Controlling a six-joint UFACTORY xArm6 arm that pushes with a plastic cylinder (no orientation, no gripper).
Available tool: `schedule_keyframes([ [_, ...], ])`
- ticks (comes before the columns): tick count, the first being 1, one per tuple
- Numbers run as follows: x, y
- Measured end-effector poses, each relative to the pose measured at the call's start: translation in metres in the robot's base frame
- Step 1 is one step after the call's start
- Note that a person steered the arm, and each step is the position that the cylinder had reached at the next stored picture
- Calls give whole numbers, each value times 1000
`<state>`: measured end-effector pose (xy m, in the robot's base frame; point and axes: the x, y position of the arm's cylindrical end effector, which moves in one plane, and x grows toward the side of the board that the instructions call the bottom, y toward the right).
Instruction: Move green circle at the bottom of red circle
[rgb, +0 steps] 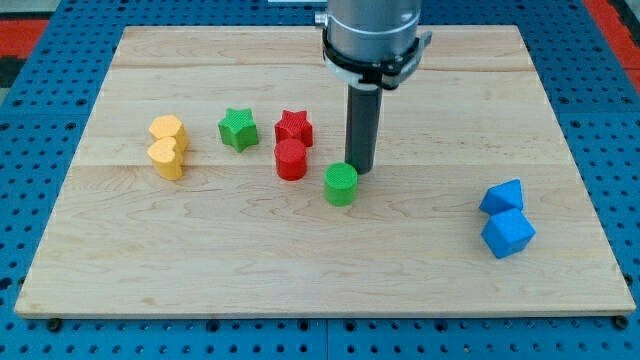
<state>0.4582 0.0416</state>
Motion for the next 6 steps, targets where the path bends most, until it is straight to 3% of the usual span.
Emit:
schedule_keyframes([
  [1, 18, 5],
  [2, 20, 52],
  [3, 32, 49],
  [6, 42, -32],
])
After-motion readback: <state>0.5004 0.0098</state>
